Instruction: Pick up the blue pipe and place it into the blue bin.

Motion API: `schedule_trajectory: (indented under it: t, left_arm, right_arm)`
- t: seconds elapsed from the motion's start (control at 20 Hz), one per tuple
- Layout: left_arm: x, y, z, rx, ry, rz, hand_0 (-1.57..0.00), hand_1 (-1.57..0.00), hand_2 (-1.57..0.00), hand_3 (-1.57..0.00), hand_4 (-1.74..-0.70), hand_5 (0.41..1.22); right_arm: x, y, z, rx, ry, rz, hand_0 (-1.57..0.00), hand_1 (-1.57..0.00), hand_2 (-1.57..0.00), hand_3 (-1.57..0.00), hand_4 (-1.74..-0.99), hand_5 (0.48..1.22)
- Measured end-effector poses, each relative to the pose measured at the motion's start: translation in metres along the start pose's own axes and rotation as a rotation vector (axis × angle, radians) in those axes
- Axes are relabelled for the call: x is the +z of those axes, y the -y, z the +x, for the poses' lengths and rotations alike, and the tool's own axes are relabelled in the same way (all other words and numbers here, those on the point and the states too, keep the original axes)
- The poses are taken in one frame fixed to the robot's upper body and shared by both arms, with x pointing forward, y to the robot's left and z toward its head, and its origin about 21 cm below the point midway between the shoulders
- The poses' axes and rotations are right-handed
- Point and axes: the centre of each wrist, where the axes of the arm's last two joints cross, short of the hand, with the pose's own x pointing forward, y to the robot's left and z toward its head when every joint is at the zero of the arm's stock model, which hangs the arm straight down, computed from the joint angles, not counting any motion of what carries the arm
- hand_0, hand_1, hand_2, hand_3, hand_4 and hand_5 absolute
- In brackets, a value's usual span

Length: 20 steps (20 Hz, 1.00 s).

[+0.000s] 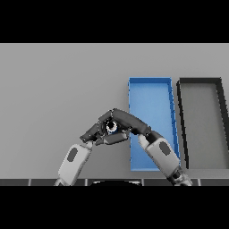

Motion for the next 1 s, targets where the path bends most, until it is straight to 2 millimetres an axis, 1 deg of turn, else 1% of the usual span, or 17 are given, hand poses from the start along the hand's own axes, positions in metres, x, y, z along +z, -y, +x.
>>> schedule_trajectory:
  t: [0.1, 0.2, 0.25, 0.3, 0.35, 0.4, 0.45, 0.55, 0.6, 0.65, 0.7, 0.75, 0.8, 0.9, 1.0]
  left_arm:
    - [-0.002, 0.004, 0.002, 0.026, 0.011, -0.008, -1.57, -1.57, -1.57, -1.46, -1.71, 1.221]
    - [-0.004, 0.0, 0.002, 0.018, 0.026, -0.004, -1.57, -1.57, -1.57, -1.44, -1.72, 1.221]
    - [-0.006, -0.001, 0.004, 0.01, 0.023, -0.004, -1.57, -1.57, -1.57, -1.44, -1.73, 1.221]
    - [-0.003, -0.001, 0.004, 0.009, 0.015, -0.002, -1.57, -1.57, -1.57, -1.43, -1.73, 1.221]
    - [-0.004, -0.001, 0.003, 0.007, 0.031, 0.006, -1.57, -1.57, -1.57, -1.43, -1.73, 1.221]
    - [-0.004, -0.001, 0.004, 0.002, 0.039, -0.001, -1.57, -1.57, -1.57, -1.43, -1.73, 1.221]
    - [-0.005, 0.0, 0.003, -0.003, 0.038, 0.002, -1.57, -1.57, -1.57, -1.42, -1.73, 1.221]
    - [0.002, -0.003, 0.002, -0.021, 0.044, 0.018, -1.57, -1.57, -1.57, -1.45, -1.72, 1.221]
    - [0.001, -0.006, 0.004, -0.056, 0.061, 0.034, -1.46, -1.34, -1.29, -1.17, -1.6, 1.221]
    - [0.001, -0.003, 0.002, -0.077, 0.06, 0.043, -1.17, -1.07, -1.03, -0.93, -1.47, 1.221]
    - [0.004, -0.006, 0.004, -0.083, 0.046, 0.017, -0.94, -0.86, -0.83, -0.75, -1.37, 1.221]
    - [0.003, -0.007, 0.004, -0.093, 0.05, -0.026, -0.75, -0.69, -0.66, -0.6, -1.28, 1.221]
    - [0.004, -0.009, 0.005, -0.114, 0.038, -0.051, -0.6, -0.55, -0.53, -0.48, -1.21, 1.221]
    - [0.005, -0.01, 0.002, -0.158, -0.006, -0.061, -0.38, -0.35, -0.34, -0.3, -1.08, 1.029]
    - [0.007, -0.007, 0.004, -0.147, -0.049, -0.039, -0.24, -0.22, -0.22, -0.19, -1.02, 0.848]
  right_arm:
    - [-0.001, -0.001, 0.0, -0.003, 0.012, 0.0, -1.43, -1.43, -1.43, -1.3, -1.665, 0.987]
    - [-0.002, -0.006, -0.001, 0.015, 0.027, -0.003, -1.48, -1.48, -1.48, -1.4, -1.692, 1.071]
    - [-0.001, -0.006, -0.002, 0.018, 0.051, -0.003, -1.5, -1.5, -1.5, -1.43, -1.702, 1.101]
    - [-0.003, -0.006, -0.003, 0.021, 0.056, 0.002, -1.51, -1.51, -1.51, -1.46, -1.71, 1.125]
    - [-0.003, -0.004, -0.002, 0.027, 0.038, 0.0, -1.52, -1.52, -1.53, -1.48, -1.716, 1.144]
    - [-0.001, -0.008, -0.002, 0.011, 0.055, -0.002, -1.53, -1.53, -1.53, -1.5, -1.721, 1.16]
    - [0.0, -0.006, -0.003, 0.003, 0.049, -0.013, -1.54, -1.54, -1.54, -1.52, -1.725, 1.172]
    - [-0.003, -0.012, -0.004, 0.002, 0.062, -0.029, -1.55, -1.55, -1.55, -1.54, -1.731, 1.19]
    - [-0.003, -0.01, -0.003, 0.005, 0.073, -0.041, -1.56, -1.56, -1.56, -1.54, -1.733, 1.196]
    - [-0.003, -0.011, -0.001, 0.019, 0.056, -0.04, -1.56, -1.56, -1.56, -1.55, -1.734, 1.201]
    - [-0.003, -0.012, -0.001, 0.022, 0.06, -0.042, -1.56, -1.56, -1.56, -1.55, -1.736, 1.205]
    - [-0.002, -0.013, 0.0, 0.015, 0.062, -0.043, -1.56, -1.56, -1.56, -1.56, -1.737, 1.208]
    - [0.0, -0.015, 0.001, 0.011, 0.059, -0.049, -1.56, -1.56, -1.56, -1.56, -1.738, 1.211]
    - [-0.003, -0.015, 0.002, 0.012, -0.008, -0.058, -1.57, -1.57, -1.57, -1.56, -1.739, 1.214]
    - [-0.003, -0.016, 0.004, 0.023, -0.014, -0.065, -1.57, -1.57, -1.57, -1.57, -1.74, 1.217]
